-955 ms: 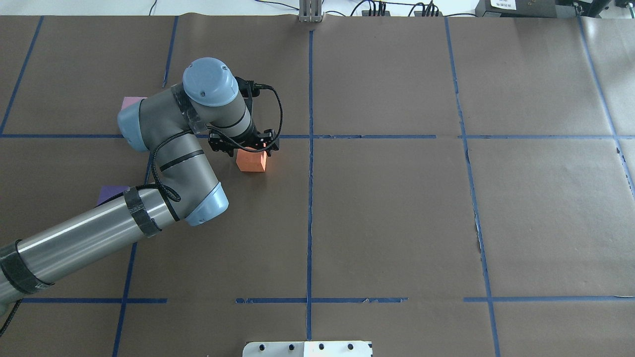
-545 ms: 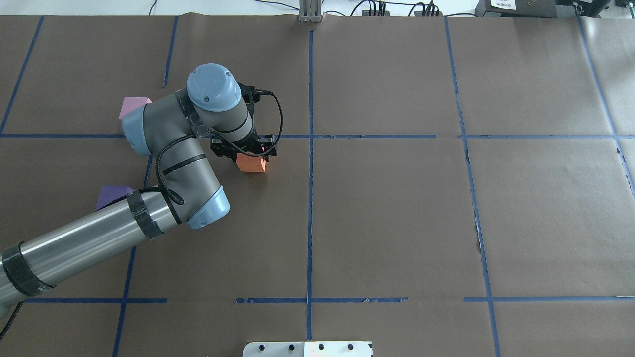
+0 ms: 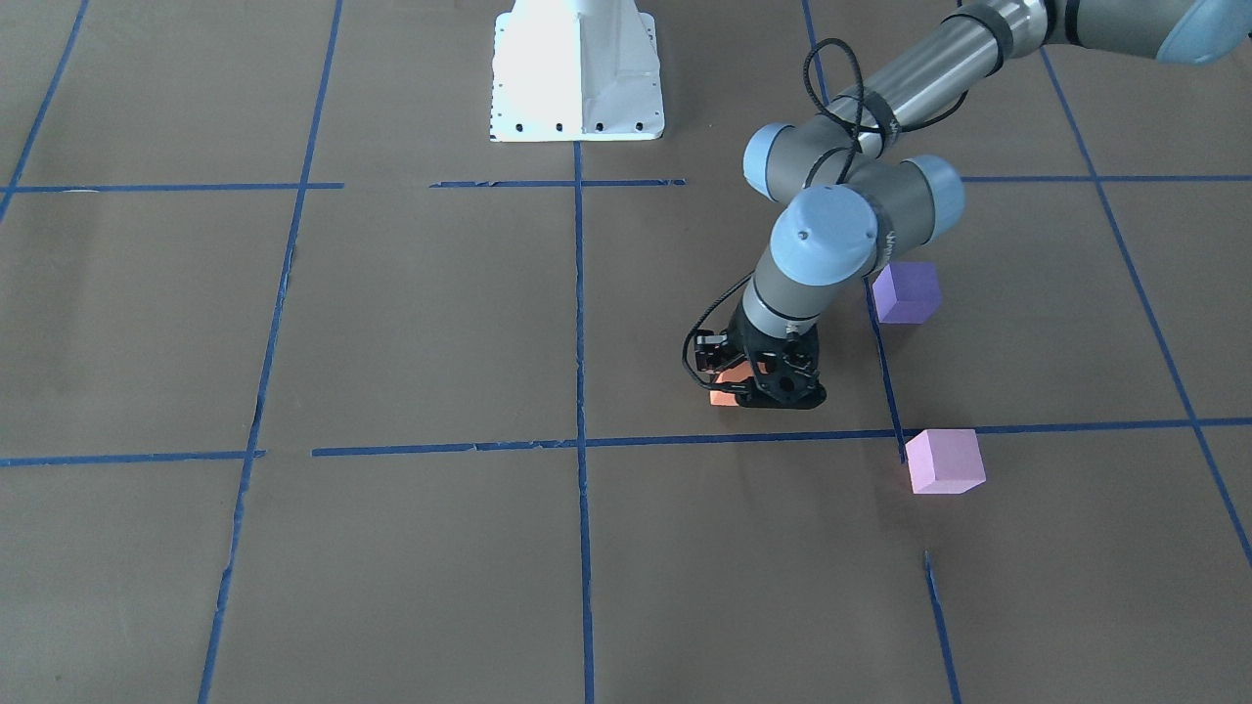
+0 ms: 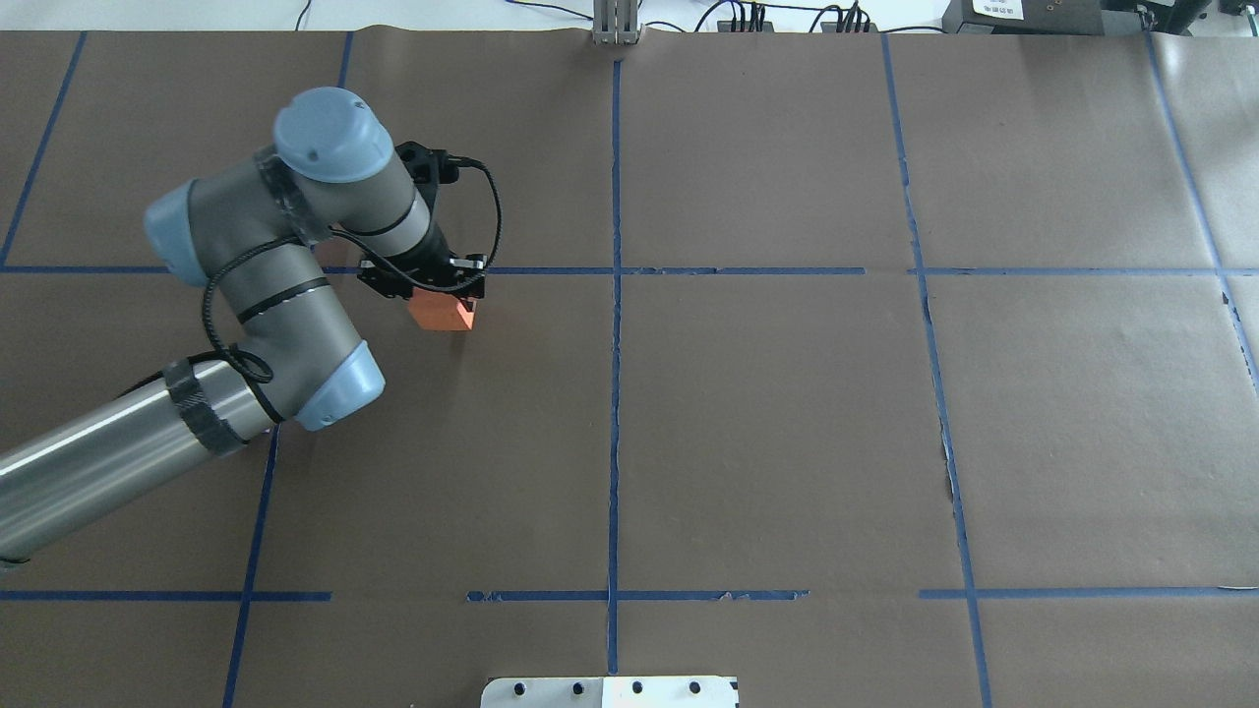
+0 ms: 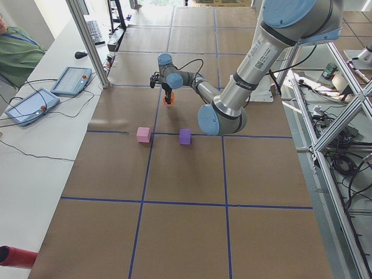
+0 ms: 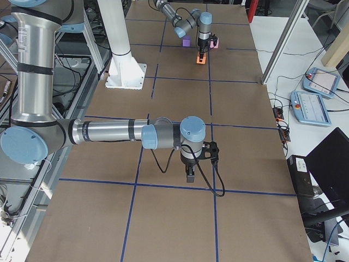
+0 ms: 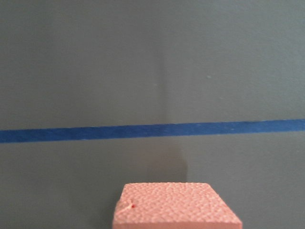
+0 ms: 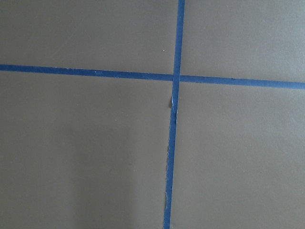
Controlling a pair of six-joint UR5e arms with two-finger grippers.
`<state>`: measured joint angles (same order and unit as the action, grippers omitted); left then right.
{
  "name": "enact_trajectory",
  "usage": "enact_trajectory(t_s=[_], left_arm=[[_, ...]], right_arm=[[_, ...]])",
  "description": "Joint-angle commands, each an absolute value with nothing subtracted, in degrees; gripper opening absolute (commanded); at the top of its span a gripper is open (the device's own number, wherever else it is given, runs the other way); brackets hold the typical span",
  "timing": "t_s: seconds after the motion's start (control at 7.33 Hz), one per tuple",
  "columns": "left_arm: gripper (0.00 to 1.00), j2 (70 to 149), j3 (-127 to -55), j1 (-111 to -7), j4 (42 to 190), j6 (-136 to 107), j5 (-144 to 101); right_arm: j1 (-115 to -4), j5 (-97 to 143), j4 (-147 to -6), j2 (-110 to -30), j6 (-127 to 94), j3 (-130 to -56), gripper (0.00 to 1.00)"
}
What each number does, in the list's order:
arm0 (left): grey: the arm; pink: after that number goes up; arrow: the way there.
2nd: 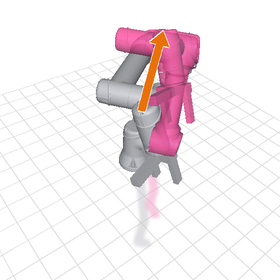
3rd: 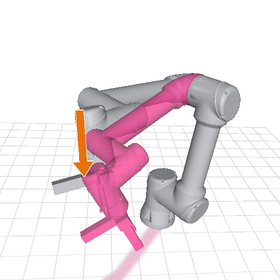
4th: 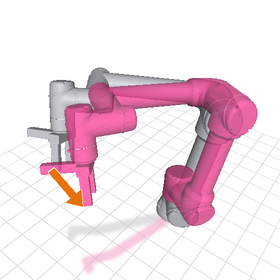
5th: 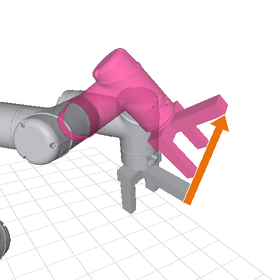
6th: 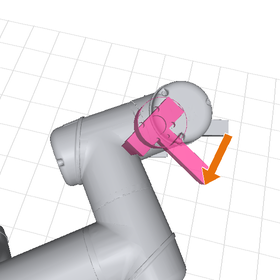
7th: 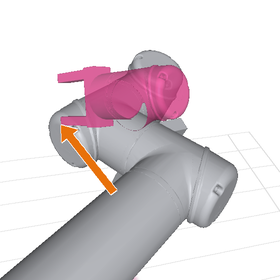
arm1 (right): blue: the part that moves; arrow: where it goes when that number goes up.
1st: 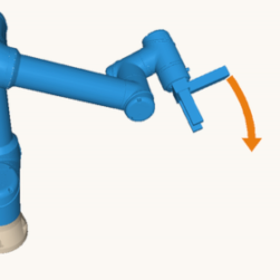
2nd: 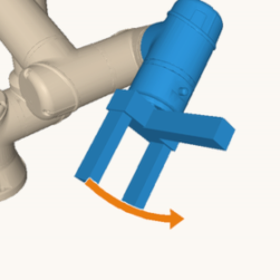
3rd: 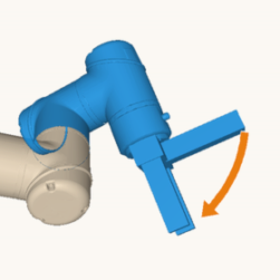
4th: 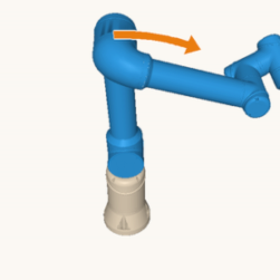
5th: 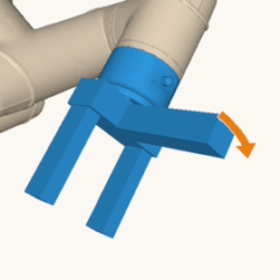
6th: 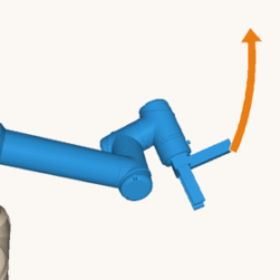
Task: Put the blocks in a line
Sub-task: 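Carry the orange cube with the left gripper between the pink and purple cubes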
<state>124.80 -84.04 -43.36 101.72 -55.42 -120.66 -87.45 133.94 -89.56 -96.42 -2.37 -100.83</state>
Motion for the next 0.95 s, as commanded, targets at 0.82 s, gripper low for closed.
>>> enact_trajectory(t_s=[0.82], left_arm=[[0.27, 111.8, -85.9, -51.9, 97.6, -39.4, -126.6]], right_arm=[[-87.5, 133.9, -89.6, -96.4, -2.4, -100.8, 1.0]])
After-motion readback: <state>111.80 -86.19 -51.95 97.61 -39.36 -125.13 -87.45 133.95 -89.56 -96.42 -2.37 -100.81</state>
